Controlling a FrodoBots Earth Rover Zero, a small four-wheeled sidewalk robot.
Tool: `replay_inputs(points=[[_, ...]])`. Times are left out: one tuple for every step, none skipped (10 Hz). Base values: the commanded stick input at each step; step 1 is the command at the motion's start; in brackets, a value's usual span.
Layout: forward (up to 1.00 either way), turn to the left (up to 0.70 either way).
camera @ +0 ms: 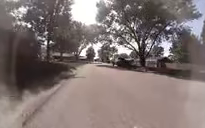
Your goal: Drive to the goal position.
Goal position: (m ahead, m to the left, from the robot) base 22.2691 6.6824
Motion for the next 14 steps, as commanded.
replay_inputs(points=[[1.00,0.00],[1.00,0.00],[1.00,0.00],[1.00,0.00],[1.00,0.03],[1.00,0.34],[1.00,0.40],[1.00,0.40],[1.00,0.40],[1.00,0.40],[1.00,0.40],[1.00,0.22],[1.00,0.00],[1.00,0.00]])
